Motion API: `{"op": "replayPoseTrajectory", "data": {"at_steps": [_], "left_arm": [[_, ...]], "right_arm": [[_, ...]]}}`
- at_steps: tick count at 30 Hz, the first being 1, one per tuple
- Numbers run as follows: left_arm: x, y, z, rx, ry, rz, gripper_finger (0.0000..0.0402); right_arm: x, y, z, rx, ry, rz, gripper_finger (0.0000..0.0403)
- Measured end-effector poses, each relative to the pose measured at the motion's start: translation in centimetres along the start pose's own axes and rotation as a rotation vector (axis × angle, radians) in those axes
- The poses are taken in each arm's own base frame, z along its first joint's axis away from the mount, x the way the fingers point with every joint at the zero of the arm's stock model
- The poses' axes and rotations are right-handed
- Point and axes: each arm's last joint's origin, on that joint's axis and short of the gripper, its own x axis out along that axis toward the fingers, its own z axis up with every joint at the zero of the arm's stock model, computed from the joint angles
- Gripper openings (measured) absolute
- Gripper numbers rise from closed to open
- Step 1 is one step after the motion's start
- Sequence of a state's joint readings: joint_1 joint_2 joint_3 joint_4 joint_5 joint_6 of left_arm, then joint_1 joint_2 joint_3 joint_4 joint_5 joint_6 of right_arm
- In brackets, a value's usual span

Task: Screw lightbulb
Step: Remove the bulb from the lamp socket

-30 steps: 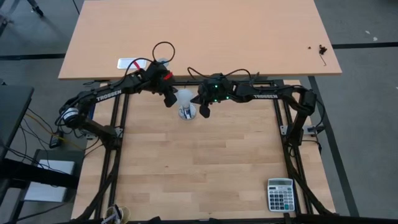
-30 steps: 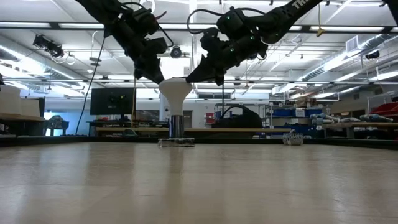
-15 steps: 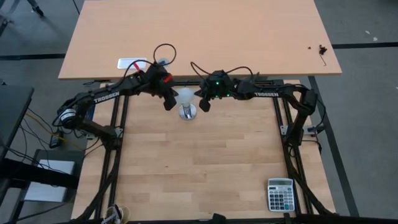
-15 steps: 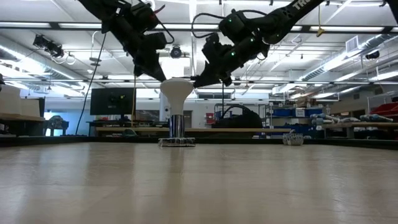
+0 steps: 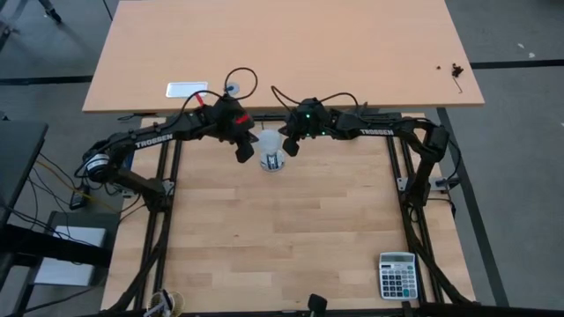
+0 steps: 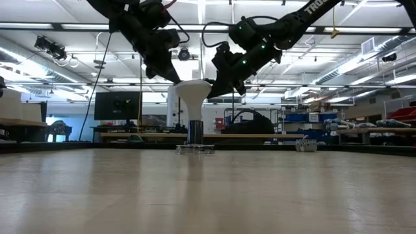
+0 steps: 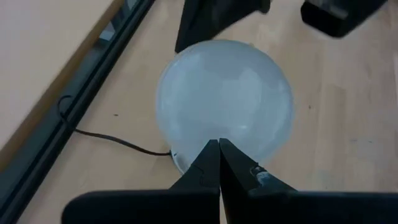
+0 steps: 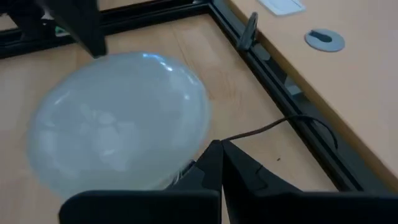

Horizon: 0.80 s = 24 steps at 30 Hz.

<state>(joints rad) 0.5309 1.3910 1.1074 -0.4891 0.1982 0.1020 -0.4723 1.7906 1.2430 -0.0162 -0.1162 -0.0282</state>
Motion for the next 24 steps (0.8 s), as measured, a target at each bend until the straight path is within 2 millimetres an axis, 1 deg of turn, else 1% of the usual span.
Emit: {"op": "replayPoseTrajectory", "data": {"at_steps": [5,10,13,16,20,24], "left_arm": [[-0.6,0.0,0.7,0.016,-0.034,0.006,0.0],[-1.1,0.0,1.8,0.05,-0.089,0.015,0.0],[-1.2,0.0,2.2,0.075,-0.134,0.015,0.0],[-0.8,-0.1,2.5,0.085,-0.16,-0.039,0.0],[-0.1,0.0,2.3,0.081,-0.138,-0.054,0.0],[0.9,0.2,2.0,0.075,-0.108,-0.058,0.0]], "right_arm": [[-1.7,-0.7,1.1,-0.011,-0.045,-0.021,0.0014],[-3.4,-0.5,2.0,-0.024,-0.057,-0.012,0.0014],[-3.5,0.4,1.9,-0.075,-0.041,0.052,0.0011],[-3.4,1.5,1.7,-0.12,-0.02,0.114,0.0009],[-3.4,2.3,1.4,-0.125,0.011,0.136,0.0009],[-3.5,3.8,1.5,-0.145,0.005,0.175,0.0009]]}}
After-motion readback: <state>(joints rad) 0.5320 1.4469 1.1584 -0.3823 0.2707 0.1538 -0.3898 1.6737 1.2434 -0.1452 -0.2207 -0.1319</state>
